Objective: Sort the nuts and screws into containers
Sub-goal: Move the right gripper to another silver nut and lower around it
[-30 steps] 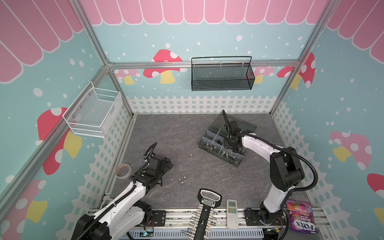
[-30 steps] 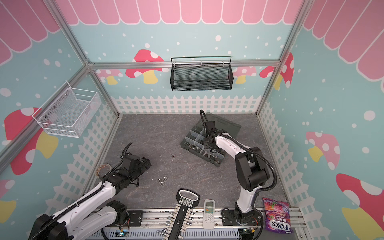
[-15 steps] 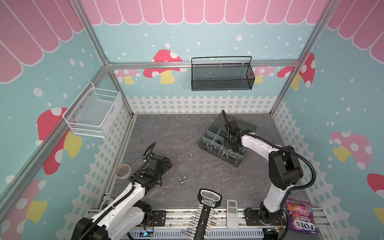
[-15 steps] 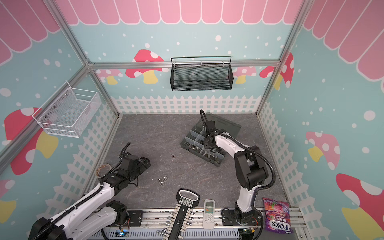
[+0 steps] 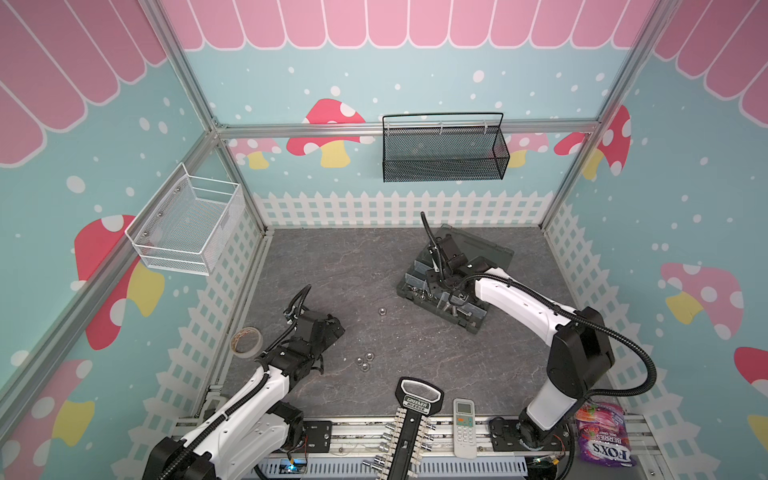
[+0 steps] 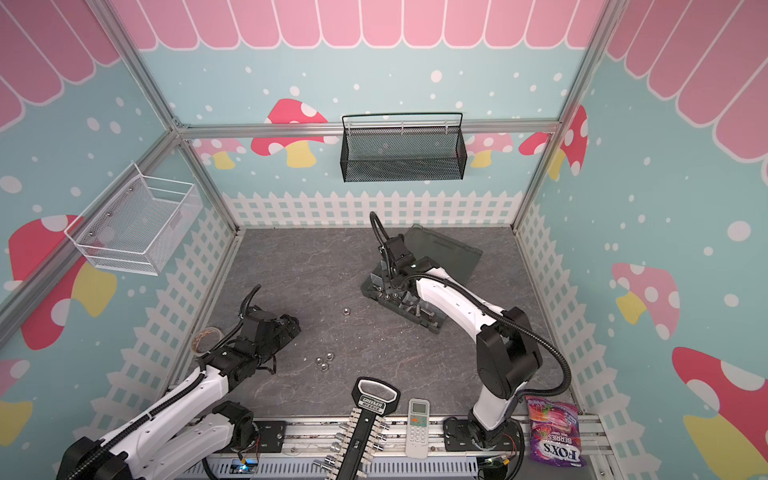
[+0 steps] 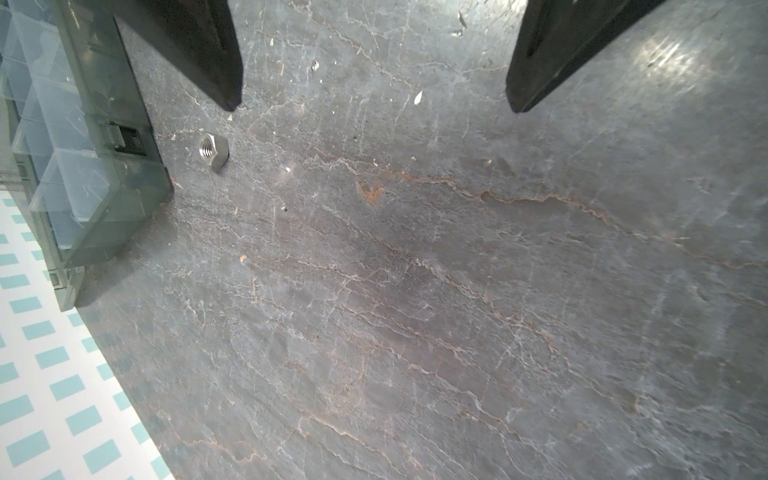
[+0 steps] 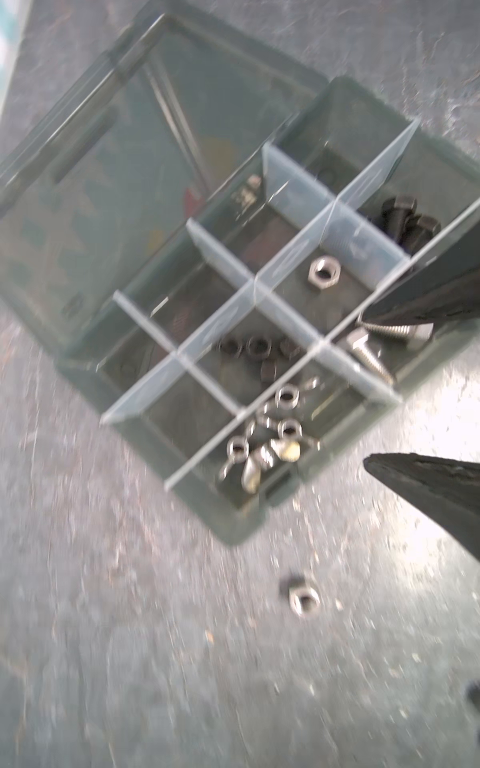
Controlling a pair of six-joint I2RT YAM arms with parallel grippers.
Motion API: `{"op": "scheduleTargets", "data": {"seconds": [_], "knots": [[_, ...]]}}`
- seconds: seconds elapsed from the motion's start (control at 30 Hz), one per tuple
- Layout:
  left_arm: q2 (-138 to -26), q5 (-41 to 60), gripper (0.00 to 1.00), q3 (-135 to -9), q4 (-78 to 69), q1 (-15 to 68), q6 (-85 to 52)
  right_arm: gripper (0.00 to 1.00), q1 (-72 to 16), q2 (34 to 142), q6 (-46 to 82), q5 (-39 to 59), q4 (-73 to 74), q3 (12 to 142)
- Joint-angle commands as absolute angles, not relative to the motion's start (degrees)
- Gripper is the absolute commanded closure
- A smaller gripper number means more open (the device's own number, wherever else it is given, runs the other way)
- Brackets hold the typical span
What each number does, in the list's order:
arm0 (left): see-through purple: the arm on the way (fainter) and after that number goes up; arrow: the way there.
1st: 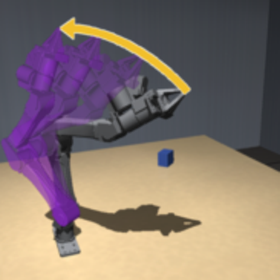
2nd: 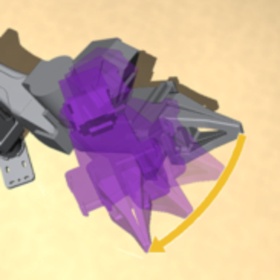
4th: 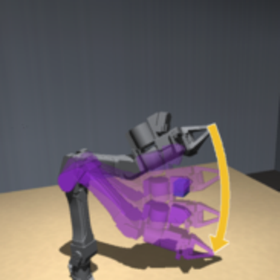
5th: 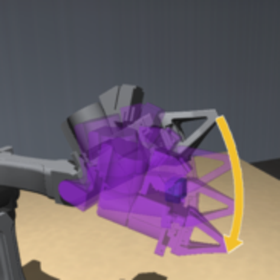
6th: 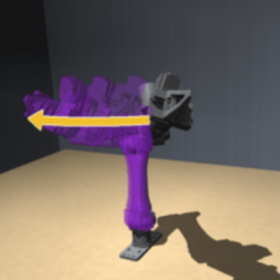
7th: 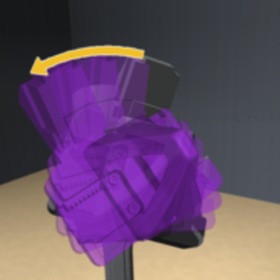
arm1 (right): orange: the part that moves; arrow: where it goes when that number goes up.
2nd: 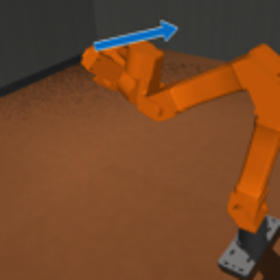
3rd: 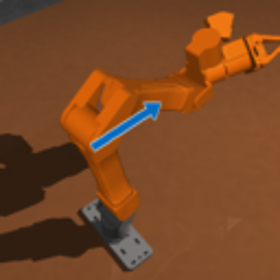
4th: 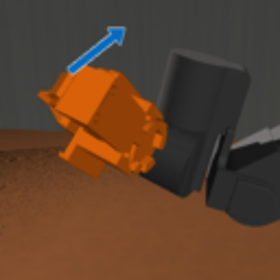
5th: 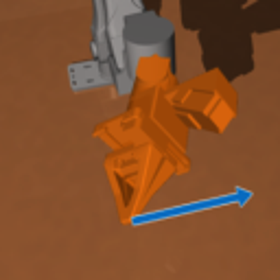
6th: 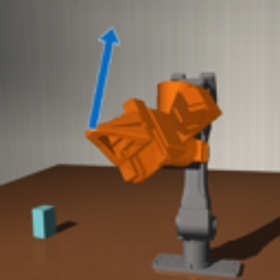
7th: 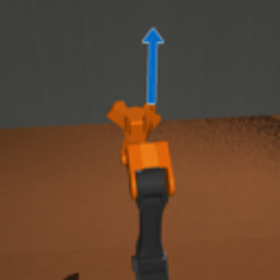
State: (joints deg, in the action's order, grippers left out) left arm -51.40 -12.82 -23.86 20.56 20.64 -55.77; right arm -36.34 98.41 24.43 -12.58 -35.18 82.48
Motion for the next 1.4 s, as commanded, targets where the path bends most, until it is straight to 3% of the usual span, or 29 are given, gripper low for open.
{"op": "scheduleTargets", "data": {"seconds": [0.0, 0.67, 1.37], "knots": [[-50.66, -13.52, 0.00, -22.91, 21.14, 20.22, -57.66, 0.49, -39.35, 102.31, 24.32, -12.14, -38.00, 85.61], [-51.32, -13.54, 0.00, -22.85, 21.04, 20.13, -57.81, 0.49, -47.98, 124.70, 20.61, -6.97, -41.75, 102.30], [-52.28, -13.57, 0.00, -22.94, 20.69, 20.04, -57.83, 0.49, -48.09, 133.82, 19.68, -2.83, -42.57, 109.51]]}}
